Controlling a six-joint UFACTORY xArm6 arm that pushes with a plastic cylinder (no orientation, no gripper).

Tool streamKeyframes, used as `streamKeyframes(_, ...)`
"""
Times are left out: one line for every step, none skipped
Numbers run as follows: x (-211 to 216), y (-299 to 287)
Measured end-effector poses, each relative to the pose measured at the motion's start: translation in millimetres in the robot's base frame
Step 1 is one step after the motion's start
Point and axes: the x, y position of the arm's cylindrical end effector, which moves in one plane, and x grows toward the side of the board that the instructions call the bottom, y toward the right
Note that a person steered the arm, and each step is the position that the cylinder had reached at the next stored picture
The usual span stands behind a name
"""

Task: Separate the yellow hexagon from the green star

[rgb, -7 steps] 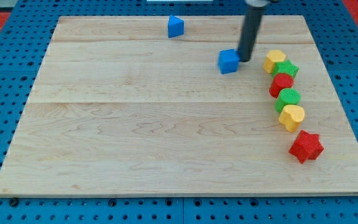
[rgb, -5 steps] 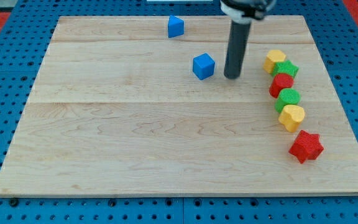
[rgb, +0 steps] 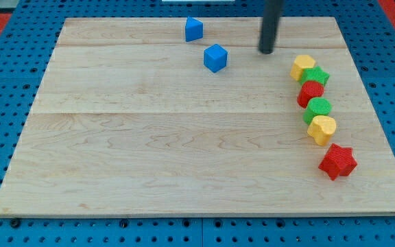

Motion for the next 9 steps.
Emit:
streamKeyframes(2, 67)
streamKeyframes(62, 43)
streamKeyframes(78, -13)
streamKeyframes(73, -34)
streamKeyframes(70, -29)
streamKeyframes(73, -35)
streamKeyframes(105, -43)
streamKeyframes(79, -17)
streamKeyframes(28, 2)
